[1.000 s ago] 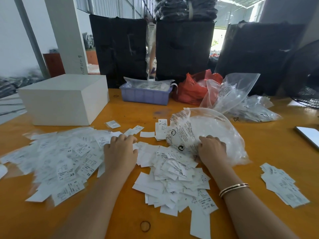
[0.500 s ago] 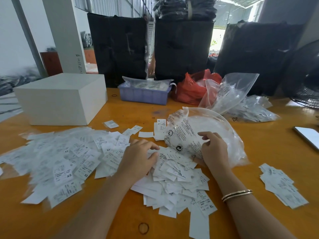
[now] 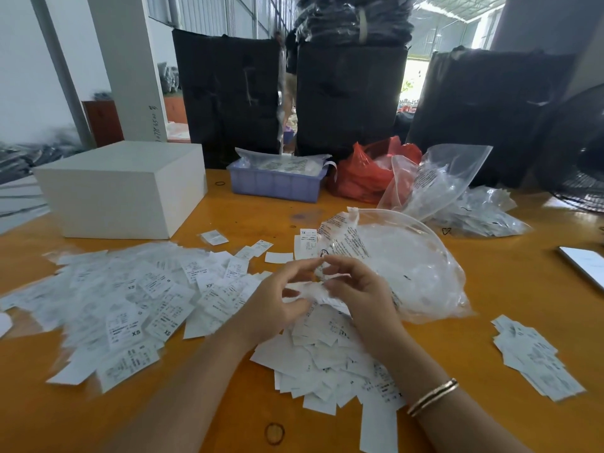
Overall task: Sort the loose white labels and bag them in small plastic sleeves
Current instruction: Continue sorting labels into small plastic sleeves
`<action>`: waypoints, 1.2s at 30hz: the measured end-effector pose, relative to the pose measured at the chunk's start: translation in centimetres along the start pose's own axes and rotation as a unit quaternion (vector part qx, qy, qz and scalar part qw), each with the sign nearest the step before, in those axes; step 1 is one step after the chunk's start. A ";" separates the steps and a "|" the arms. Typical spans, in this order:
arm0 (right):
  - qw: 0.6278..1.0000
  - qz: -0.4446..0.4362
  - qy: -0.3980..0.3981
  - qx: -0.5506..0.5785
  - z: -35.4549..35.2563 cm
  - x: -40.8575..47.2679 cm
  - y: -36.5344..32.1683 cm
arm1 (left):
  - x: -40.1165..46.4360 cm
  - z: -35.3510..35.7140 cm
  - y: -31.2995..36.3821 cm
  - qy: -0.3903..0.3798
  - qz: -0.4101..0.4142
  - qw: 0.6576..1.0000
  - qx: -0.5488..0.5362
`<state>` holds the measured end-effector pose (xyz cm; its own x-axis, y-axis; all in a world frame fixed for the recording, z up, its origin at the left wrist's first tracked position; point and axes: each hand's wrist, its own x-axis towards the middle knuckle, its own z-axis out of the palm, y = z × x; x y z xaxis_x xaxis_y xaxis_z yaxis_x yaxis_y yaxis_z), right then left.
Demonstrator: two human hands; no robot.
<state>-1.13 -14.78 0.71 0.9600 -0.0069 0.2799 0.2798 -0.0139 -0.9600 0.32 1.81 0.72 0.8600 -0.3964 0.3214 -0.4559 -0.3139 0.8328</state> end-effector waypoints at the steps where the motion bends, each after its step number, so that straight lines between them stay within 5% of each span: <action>1: 1.000 0.005 0.008 0.012 -0.2 0.1 0.1 | 0.0 -0.1 0.0 -0.003 -0.007 1.000 -0.020; 8: 0.998 0.029 0.010 0.056 -0.5 0.6 0.7 | 0.2 0.5 -0.5 0.035 0.038 0.994 0.099; 11: 0.998 0.029 0.017 0.053 -0.3 0.6 0.7 | 0.3 0.4 -0.4 0.101 0.038 0.992 0.070; 13: 0.994 -0.005 0.031 -0.106 -0.3 0.6 0.6 | 0.3 0.1 -0.3 0.128 -0.001 0.992 0.014; 15: 0.927 -0.063 0.004 -0.370 -0.7 0.6 0.7 | 0.4 0.0 -0.2 0.143 -0.043 0.988 -0.044; 17: 0.858 -0.066 -0.060 -0.506 -0.8 0.6 1.0 | 0.6 0.0 -0.2 0.152 -0.082 0.981 -0.083; 23: 0.832 -0.043 -0.093 -0.545 -0.6 0.3 1.0 | 0.8 -0.1 -0.6 0.161 -0.126 0.970 -0.131; 28: 0.892 -0.065 -0.003 -0.447 0.0 0.4 0.6 | 0.9 -0.1 -1.1 0.199 -0.114 0.968 -0.099; 36: 0.994 0.058 0.077 -0.047 0.1 -0.2 -0.2 | 0.8 -0.1 -1.6 0.219 -0.104 0.969 -0.039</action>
<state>-1.34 -14.69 0.89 0.9707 -0.1665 0.1732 0.1587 -0.0967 -0.9826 1.74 2.09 -0.28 0.9541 0.0783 0.2892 -0.2581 -0.2750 0.9262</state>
